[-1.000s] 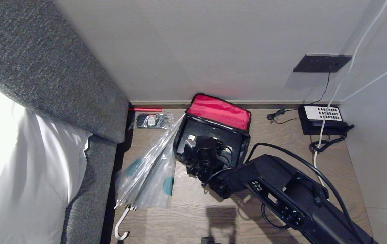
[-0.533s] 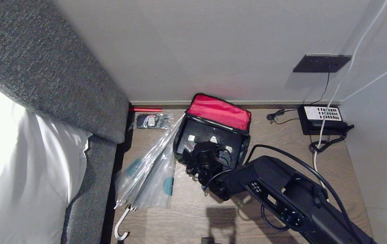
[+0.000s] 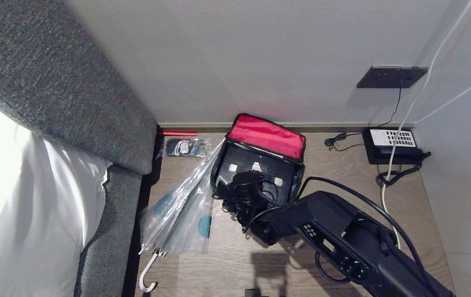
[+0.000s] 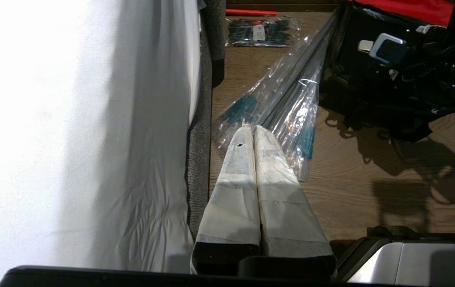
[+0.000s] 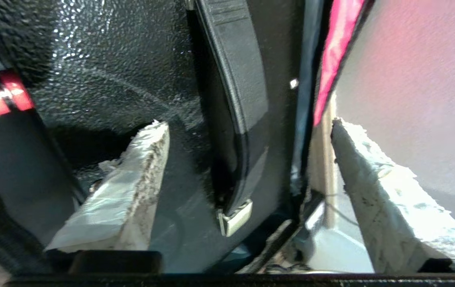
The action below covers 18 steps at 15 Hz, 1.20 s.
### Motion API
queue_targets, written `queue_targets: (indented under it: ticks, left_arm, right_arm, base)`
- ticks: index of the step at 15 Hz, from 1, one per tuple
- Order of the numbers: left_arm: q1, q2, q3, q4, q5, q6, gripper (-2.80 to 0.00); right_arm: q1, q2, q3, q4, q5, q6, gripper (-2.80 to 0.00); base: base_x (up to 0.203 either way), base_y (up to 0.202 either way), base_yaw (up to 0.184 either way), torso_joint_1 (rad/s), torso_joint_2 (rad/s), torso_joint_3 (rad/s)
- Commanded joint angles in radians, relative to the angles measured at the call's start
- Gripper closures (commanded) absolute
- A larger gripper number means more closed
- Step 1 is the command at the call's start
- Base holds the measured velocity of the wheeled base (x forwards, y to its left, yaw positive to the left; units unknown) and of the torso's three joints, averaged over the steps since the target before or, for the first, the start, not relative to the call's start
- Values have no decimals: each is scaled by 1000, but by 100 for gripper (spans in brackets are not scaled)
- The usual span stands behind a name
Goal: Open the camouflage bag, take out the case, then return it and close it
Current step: Grip the handle
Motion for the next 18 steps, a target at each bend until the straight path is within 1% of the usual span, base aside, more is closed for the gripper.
queue_targets:
  ticks: [1,3,4,5,7,9,10,13,18]
  left_arm:
    - [1,-2,2,-1,0,0,0]
    - [1,-2,2,-1,0,0,0]
    - [1,-2,2,0,0,0,0]
    - [1,-2,2,0,0,0,0]
    - [1,-2,2,0,0,0,0]
    - [1,-2,2,0,0,0,0]
    - [1,-2,2,0,0,0,0]
    - [1,-2,2,0,-1,0,0]
    - [1,-2,2,-1,0,0,0]
  right_arm:
    - [-1,17,-2,-19,-33,-44,-280]
    - [-4,17,-4,-23,-47,-59,-280]
    - [-14,17,-5,-29,-53,-94,-280]
    - [-28,19,-10,-67,-68,-145,-280]
    - [-37,31,-16,-159,-72,-231,-280]
    - [-46,39,-32,-193,-73,-264,-280]
    - [-44,39,-32,-192,-78,-263,-280]
    - [-35,28,-41,-199,-135,-231,-280]
    - [-46,47,-46,-180,-137,-231,-280]
  base:
    - [0,0,0,0,0,0]
    - [0,0,0,0,0,0]
    - [0,0,0,0,0,0]
    - [0,0,0,0,0,0]
    - [0,0,0,0,0,0]
    - [0,0,0,0,0,0]
    - [0,0,0,0,0,0]
    - [0,0,0,0,0,0]
    - [0,0,0,0,0,0]
